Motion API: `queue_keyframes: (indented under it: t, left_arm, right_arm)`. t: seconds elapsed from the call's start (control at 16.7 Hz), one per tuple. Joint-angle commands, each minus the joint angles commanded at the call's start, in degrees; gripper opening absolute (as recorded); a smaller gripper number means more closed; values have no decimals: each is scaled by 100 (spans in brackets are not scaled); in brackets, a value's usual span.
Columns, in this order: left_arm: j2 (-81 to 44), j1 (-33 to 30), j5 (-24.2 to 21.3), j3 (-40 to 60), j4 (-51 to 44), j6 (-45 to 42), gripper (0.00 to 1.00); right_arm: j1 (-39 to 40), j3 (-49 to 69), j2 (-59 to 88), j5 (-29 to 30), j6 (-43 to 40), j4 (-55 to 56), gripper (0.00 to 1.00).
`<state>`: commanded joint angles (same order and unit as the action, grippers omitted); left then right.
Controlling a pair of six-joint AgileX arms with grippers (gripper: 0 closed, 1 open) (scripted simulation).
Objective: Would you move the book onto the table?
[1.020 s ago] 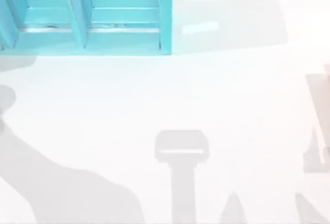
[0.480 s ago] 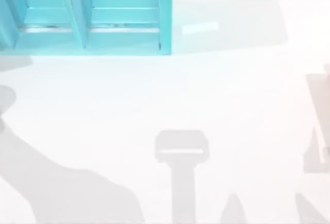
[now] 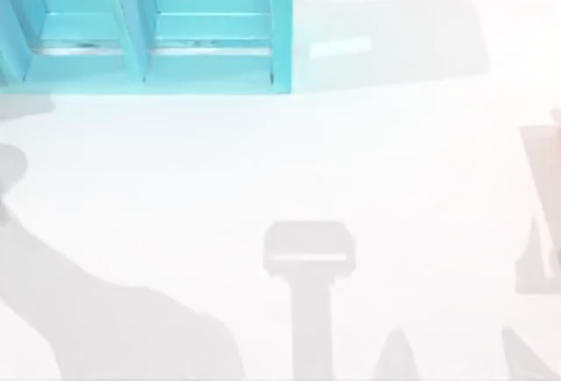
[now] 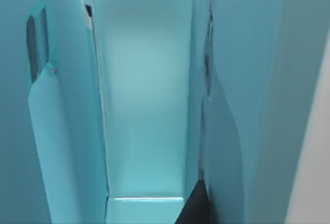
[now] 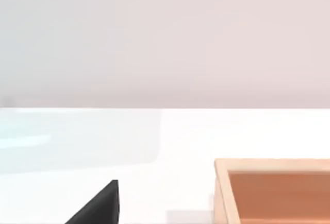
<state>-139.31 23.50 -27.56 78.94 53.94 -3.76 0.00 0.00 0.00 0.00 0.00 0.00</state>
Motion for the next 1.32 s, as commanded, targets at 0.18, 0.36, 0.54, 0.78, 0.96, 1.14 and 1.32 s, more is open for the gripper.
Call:
queue_keyframes:
  t: [0.18,0.36,0.54,0.78,0.96,1.14,1.32]
  left_arm:
    - [0,0,0,0,0,0,0]
    - [9,4,-1,-9,-1,-6,0]
    - [219,74,-65,-124,-135,-2,0]
    - [1347,394,-394,-695,-807,-4,0]
    - [2705,739,-734,-1303,-1521,-48,0]
    - [4114,1124,-1093,-1906,-2247,-131,0]
    - [5175,1466,-1395,-2402,-2851,-223,0]
  right_arm:
    - [0,0,0,0,0,0,100]
    - [0,0,0,0,0,0,100]
    - [0,0,0,0,0,0,100]
    - [0,0,0,0,0,0,100]
    - [0,0,0,0,0,0,100]
    - [0,0,0,0,0,0,100]
    - [0,0,0,0,0,0,100]
